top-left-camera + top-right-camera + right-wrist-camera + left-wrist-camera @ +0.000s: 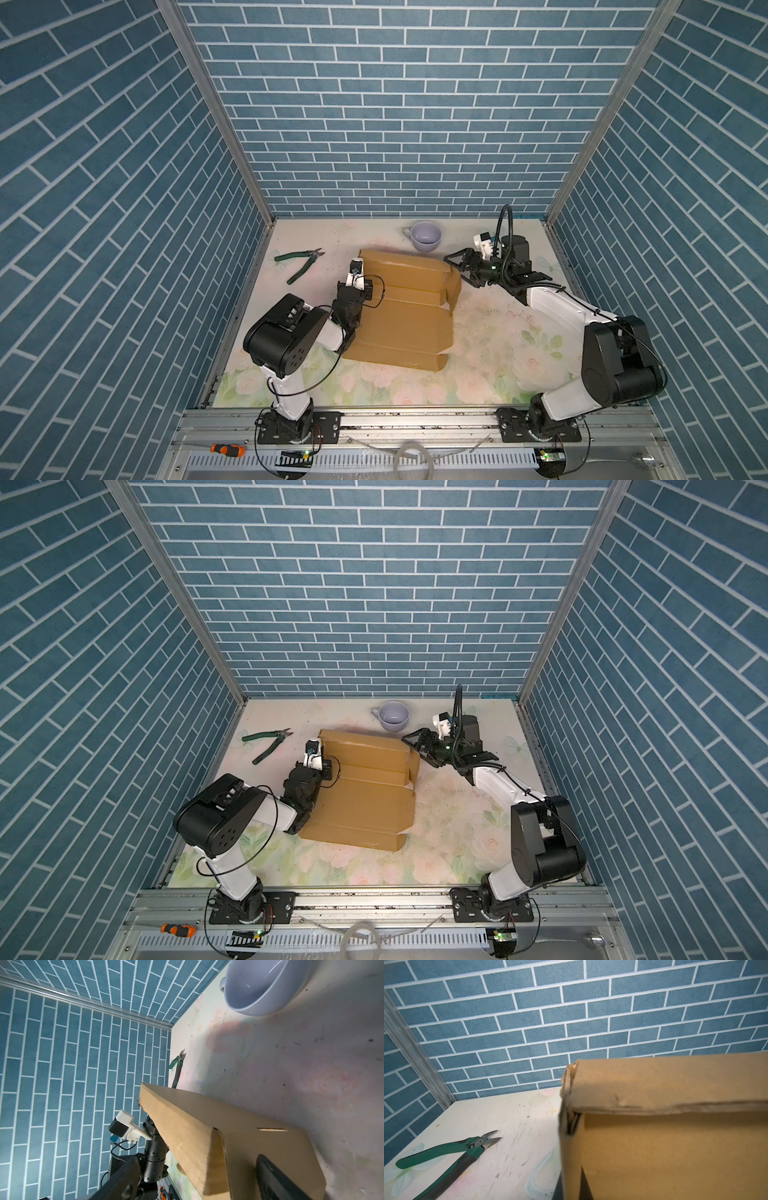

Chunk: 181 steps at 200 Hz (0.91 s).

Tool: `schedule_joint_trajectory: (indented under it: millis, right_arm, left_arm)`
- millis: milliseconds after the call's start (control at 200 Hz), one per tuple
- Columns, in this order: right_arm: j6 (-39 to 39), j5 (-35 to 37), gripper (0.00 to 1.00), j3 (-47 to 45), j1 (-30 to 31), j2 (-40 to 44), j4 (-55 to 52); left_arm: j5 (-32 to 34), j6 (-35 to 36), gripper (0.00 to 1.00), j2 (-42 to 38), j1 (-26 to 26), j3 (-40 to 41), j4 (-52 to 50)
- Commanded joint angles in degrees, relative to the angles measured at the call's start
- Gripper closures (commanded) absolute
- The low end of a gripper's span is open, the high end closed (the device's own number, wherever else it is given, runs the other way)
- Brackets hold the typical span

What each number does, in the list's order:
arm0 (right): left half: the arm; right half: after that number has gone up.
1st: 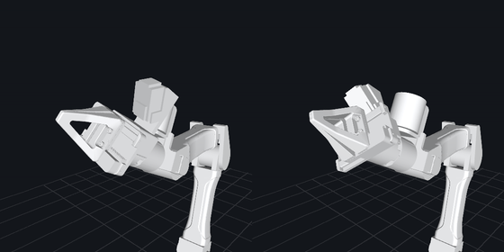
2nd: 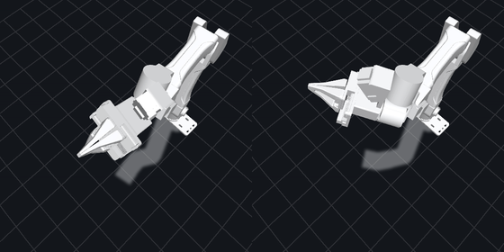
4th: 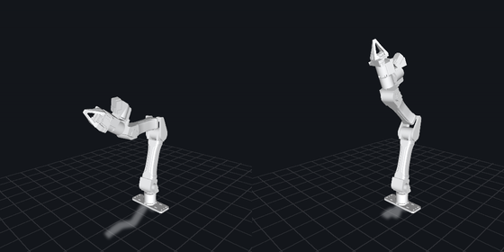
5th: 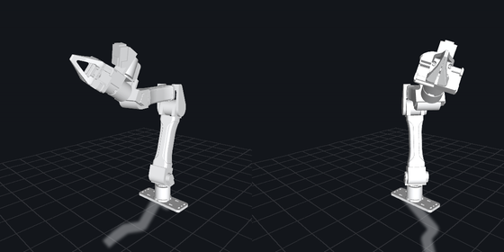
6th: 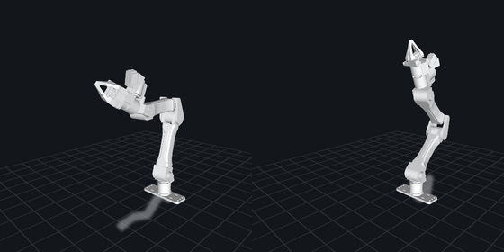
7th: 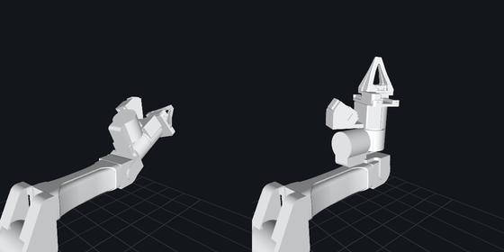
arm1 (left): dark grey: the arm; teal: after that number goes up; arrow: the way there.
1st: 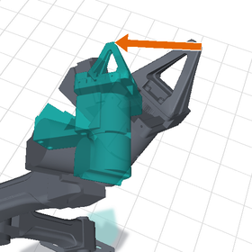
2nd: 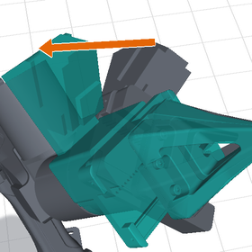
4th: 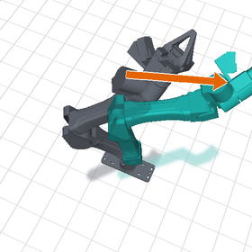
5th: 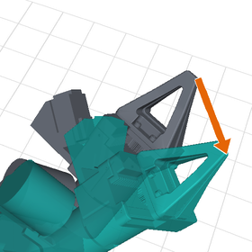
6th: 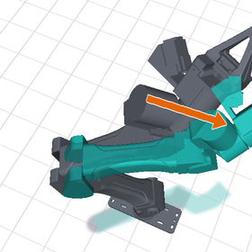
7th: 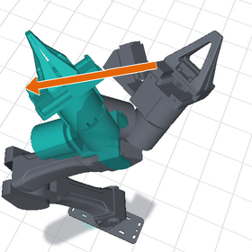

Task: Assemble paper box
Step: Fold the bottom flaps of a flat cardboard box at the center of the table.

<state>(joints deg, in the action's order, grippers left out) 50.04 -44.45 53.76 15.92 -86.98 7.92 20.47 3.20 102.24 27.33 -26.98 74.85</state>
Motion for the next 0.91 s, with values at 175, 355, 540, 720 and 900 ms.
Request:
schedule_joint_trajectory:
  millis: [175,355,540,720,900]
  right_arm:
    - [-6.97,-1.87,0.11,-5.14,-1.95,7.98,5.25]
    - [-10.34,1.12,0.11,-6.10,-7.04,12.61,1.15]
    - [-14.54,14.81,0.19,-1.78,-13.69,13.03,-13.13]
    - [-23.70,27.08,0.25,6.13,-14.45,4.98,-28.22]
    - [-28.69,27.48,0.24,5.46,-8.83,0.52,-25.07]
  left_arm:
    - [-0.78,0.64,1.00,-0.81,-0.26,-0.81,-1.17]
    - [-1.13,0.85,1.00,-0.99,-0.26,-1.10,-1.72]
    - [-1.40,1.02,1.00,-0.92,-0.18,-1.17,-1.99]
    - [-1.57,1.10,1.00,-0.94,-0.26,-1.20,-1.94]
    - [-1.66,1.10,1.00,-0.94,-0.22,-1.18,-1.92]
